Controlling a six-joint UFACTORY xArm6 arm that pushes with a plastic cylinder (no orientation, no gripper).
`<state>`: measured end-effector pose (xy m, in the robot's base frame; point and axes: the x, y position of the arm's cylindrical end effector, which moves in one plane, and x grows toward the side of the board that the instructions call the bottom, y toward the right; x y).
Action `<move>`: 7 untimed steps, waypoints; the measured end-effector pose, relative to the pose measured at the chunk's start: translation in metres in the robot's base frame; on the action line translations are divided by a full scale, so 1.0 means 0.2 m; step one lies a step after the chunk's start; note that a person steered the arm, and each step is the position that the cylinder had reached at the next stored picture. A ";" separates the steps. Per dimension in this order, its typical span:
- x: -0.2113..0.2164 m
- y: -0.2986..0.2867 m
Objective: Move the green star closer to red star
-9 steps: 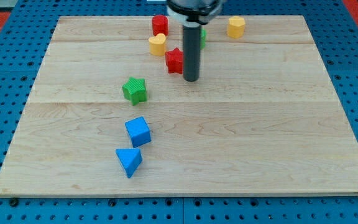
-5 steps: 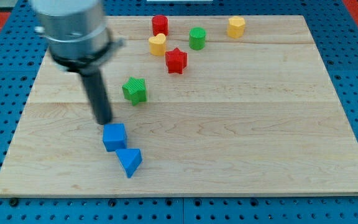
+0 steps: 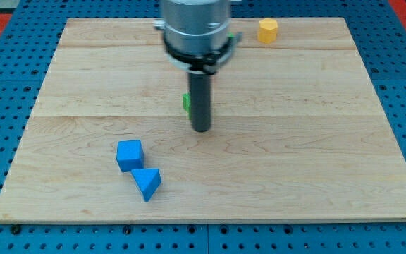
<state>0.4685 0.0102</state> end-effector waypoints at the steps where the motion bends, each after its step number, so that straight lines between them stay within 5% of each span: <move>1: -0.11 -0.03; 5: -0.10 -0.33; 7: -0.19 -0.11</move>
